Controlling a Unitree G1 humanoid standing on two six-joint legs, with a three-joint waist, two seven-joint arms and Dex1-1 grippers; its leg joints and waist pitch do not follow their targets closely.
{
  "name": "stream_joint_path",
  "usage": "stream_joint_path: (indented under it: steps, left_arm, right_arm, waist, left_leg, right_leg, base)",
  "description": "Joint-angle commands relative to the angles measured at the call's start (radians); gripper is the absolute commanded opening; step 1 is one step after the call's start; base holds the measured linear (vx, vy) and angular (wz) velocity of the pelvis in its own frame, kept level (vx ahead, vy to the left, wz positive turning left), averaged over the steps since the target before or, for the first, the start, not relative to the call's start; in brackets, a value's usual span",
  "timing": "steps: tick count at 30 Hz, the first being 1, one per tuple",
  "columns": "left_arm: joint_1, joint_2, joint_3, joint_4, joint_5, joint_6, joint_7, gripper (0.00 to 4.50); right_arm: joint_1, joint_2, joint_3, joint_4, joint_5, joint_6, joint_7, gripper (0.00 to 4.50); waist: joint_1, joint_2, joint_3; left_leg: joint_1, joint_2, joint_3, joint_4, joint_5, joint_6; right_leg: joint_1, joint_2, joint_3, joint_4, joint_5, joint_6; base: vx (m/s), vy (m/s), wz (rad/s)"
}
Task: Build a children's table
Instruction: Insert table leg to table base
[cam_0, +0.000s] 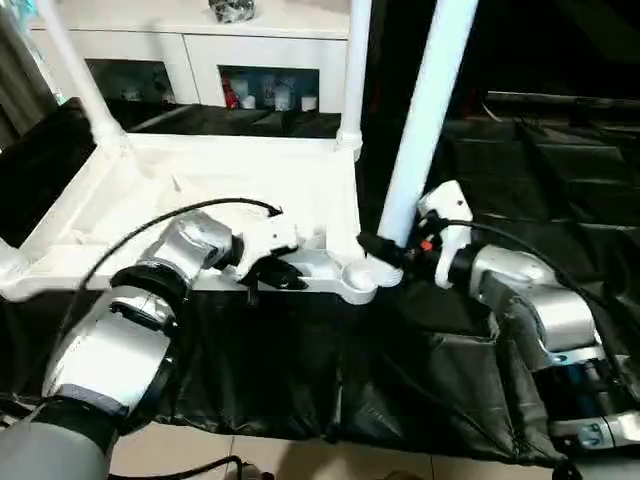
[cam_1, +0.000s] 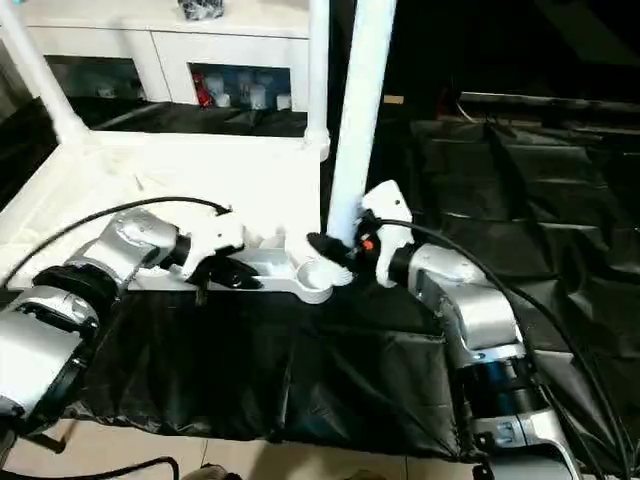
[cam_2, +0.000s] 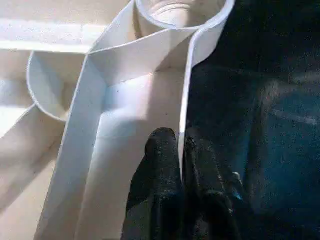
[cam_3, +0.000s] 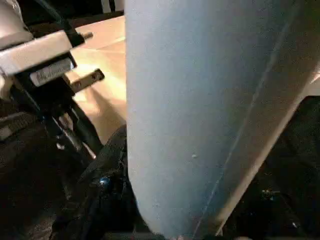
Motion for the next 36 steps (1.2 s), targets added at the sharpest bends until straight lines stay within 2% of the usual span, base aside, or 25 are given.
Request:
stream_joint_path:
  steps: [1, 3, 8, 13, 17, 18, 21, 22, 26, 30, 33, 35, 36]
  left_arm:
    - [0.032, -0.018, 0.011, 0.002, -0.005, 0.058, 0.023, 0.03]
    - [0.037, -0.047, 0.047, -0.027, -0.048, 0.115, 0.019, 0.01]
    - [0.084, -0.069, 0.053, -0.083, -0.052, 0.067, 0.065, 0.00]
    - [0.137, -0.070, 0.067, -0.124, -0.056, -0.009, 0.105, 0.00]
    - [0.151, -0.067, 0.076, -0.130, -0.054, -0.010, 0.113, 0.00]
    - [0.170, -0.059, 0.084, -0.153, -0.062, -0.005, 0.107, 0.00]
    - [0.183, -0.050, 0.089, -0.169, -0.067, -0.004, 0.100, 0.00]
    - [0.188, -0.047, 0.092, -0.176, -0.069, -0.001, 0.097, 0.00]
    - [0.192, -0.040, 0.108, -0.183, -0.089, 0.017, 0.082, 0.00]
    - [0.201, -0.035, 0.112, -0.192, -0.100, 0.008, 0.050, 0.00]
    - [0.224, -0.027, 0.106, -0.238, -0.116, 0.025, -0.018, 0.00]
    - [0.230, -0.025, 0.105, -0.251, -0.118, 0.035, -0.028, 0.00]
    - [0.230, -0.025, 0.105, -0.251, -0.118, 0.035, -0.028, 0.00]
  right_arm:
    - [-0.023, -0.001, 0.001, 0.004, 0.000, -0.017, 0.007, 1.91]
    - [-0.026, 0.000, -0.001, 0.013, 0.000, -0.024, 0.010, 1.91]
    - [-0.023, 0.004, 0.003, 0.035, -0.010, -0.046, 0.005, 1.91]
    - [-0.027, 0.014, 0.002, 0.078, -0.033, -0.083, -0.020, 1.91]
    - [-0.033, 0.023, -0.011, 0.118, -0.036, -0.105, -0.035, 1.91]
    - [-0.038, 0.027, -0.011, 0.161, -0.044, -0.120, -0.041, 1.91]
    - [-0.037, 0.024, -0.001, 0.180, -0.050, -0.118, -0.036, 1.91]
    - [-0.035, 0.020, 0.006, 0.186, -0.054, -0.112, -0.030, 1.91]
    - [-0.027, 0.004, 0.014, 0.181, -0.054, -0.077, -0.014, 1.91]
    - [-0.036, 0.004, 0.003, 0.209, -0.059, -0.096, -0.018, 1.91]
    - [-0.062, 0.024, -0.010, 0.283, -0.053, -0.124, -0.019, 1.91]
    - [-0.069, 0.029, -0.006, 0.307, -0.052, -0.127, -0.009, 1.91]
    - [-0.069, 0.029, -0.006, 0.307, -0.052, -0.127, -0.009, 1.91]
  waist:
    - [0.004, -0.011, -0.080]
    - [0.006, -0.013, -0.082]
    - [0.007, -0.014, -0.084]
    - [0.005, -0.013, -0.079]
    - [0.005, -0.013, -0.081]
    - [0.006, -0.008, -0.080]
    - [0.002, -0.011, -0.079]
    - [0.001, -0.018, -0.078]
    - [0.000, -0.017, -0.078]
    - [-0.001, -0.016, -0.078]
    - [-0.005, -0.015, -0.079]
    - [-0.007, -0.017, -0.075]
    - [-0.004, -0.014, -0.074]
  left_leg:
    - [0.016, 0.040, -0.013, -0.073, -0.065, 0.053]
    - [0.014, 0.038, -0.013, -0.071, -0.050, 0.061]
    - [0.010, 0.037, -0.013, -0.070, -0.038, 0.083]
    - [0.013, 0.040, -0.013, -0.074, -0.084, 0.061]
    - [0.014, 0.039, -0.013, -0.074, -0.079, 0.057]
    - [0.014, 0.039, -0.013, -0.075, -0.079, 0.056]
    - [0.012, 0.038, -0.013, -0.076, -0.084, 0.053]
    - [0.012, 0.038, -0.013, -0.077, -0.088, 0.055]
    - [0.013, 0.038, -0.012, -0.076, -0.079, 0.061]
    - [0.013, 0.038, -0.012, -0.077, -0.079, 0.061]
    - [0.013, 0.039, -0.012, -0.077, -0.082, 0.059]
    - [0.015, 0.038, -0.008, -0.078, -0.095, 0.056]
    - [0.017, 0.040, -0.009, -0.080, -0.103, 0.052]
  right_leg:
    - [0.068, -0.090, 0.055, -0.073, -0.002, -0.279]
    - [0.069, -0.091, 0.055, -0.071, 0.019, -0.285]
    - [0.068, -0.088, 0.053, -0.071, 0.052, -0.288]
    - [0.063, -0.087, 0.053, -0.079, -0.031, -0.266]
    - [0.063, -0.088, 0.054, -0.078, -0.022, -0.261]
    - [0.063, -0.089, 0.054, -0.078, -0.022, -0.262]
    - [0.064, -0.087, 0.054, -0.078, -0.023, -0.262]
    - [0.065, -0.087, 0.053, -0.079, -0.035, -0.258]
    - [0.064, -0.088, 0.054, -0.081, -0.055, -0.249]
    - [0.062, -0.087, 0.054, -0.081, -0.049, -0.252]
    - [0.062, -0.090, 0.054, -0.079, -0.044, -0.261]
    - [0.059, -0.088, 0.055, -0.085, -0.073, -0.258]
    - [0.058, -0.087, 0.055, -0.087, -0.096, -0.253]
  base:
    - [0.000, 0.000, 0.00]
    - [0.000, 0.000, 0.00]
    - [0.000, 0.000, 0.00]
    - [0.000, 0.000, 0.00]
    - [0.000, 0.000, 0.00]
    - [0.000, 0.000, 0.00]
    - [0.000, 0.000, 0.00]
    - [0.000, 0.000, 0.00]
    - [0.000, 0.000, 0.00]
    - [0.000, 0.000, 0.00]
    - [0.000, 0.000, 0.00]
    - [0.000, 0.000, 0.00]
    - [0.000, 0.000, 0.00]
